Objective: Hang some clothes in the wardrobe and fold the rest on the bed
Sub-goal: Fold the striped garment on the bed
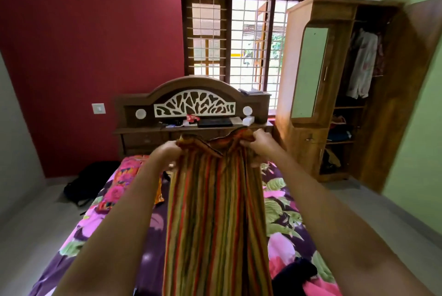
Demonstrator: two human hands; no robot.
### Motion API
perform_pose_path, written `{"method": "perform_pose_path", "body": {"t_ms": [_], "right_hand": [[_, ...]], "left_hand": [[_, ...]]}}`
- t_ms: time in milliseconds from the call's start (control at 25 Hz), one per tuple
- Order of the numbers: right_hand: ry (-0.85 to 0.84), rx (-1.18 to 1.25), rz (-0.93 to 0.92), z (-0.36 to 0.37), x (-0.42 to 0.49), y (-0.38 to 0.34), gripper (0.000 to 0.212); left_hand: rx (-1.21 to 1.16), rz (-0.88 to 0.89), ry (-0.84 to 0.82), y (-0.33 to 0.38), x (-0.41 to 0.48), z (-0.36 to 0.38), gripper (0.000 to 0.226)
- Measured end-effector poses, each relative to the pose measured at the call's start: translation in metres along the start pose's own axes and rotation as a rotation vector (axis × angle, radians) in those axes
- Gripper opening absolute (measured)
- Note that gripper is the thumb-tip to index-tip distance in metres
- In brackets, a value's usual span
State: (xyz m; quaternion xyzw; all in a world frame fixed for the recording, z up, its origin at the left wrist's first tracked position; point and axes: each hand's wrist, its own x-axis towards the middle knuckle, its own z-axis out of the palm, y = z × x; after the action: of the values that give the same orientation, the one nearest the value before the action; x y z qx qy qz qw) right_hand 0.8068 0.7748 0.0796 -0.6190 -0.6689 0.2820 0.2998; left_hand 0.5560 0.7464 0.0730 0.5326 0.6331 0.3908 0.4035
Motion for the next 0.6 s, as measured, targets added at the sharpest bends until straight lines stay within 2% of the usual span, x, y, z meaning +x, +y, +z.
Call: {"method": "perform_pose_path", "body": {"t_ms": [80, 160, 240, 320, 400, 520, 600], "right_hand": [[0.01, 0.396, 0.01, 0.007, 0.022, 0.001, 0.027], [0.038, 0.691, -0.176, 0.0, 0.033, -0.009, 0.022], [0.103, 0.84, -0.383, -0.012, 0.033, -0.027, 0.014], [0.151, 0.86, -0.511, -0.021, 0.021, -0.043, 0.017], [0.178, 0.795, -0.555, -0.024, 0.007, -0.044, 0.013], [0.184, 0.708, -0.519, -0.015, -0.023, -0.019, 0.018], [0.186, 0.681, -0.469, -0.002, -0.054, 0.004, 0.01]], "left_hand": [[-0.305, 0.092, -0.068, 0.012, 0.014, 0.006, 0.021], [-0.527, 0.327, -0.037, 0.032, 0.028, 0.0, 0.012], [-0.566, 0.539, 0.068, 0.052, 0.03, -0.007, 0.014], [-0.545, 0.681, 0.168, 0.062, 0.023, -0.013, 0.024], [-0.474, 0.771, 0.209, 0.059, 0.011, -0.014, 0.021], [-0.444, 0.733, 0.168, 0.027, -0.011, -0.008, 0.022], [-0.361, 0.688, 0.18, -0.01, -0.029, -0.002, 0.026]]}}
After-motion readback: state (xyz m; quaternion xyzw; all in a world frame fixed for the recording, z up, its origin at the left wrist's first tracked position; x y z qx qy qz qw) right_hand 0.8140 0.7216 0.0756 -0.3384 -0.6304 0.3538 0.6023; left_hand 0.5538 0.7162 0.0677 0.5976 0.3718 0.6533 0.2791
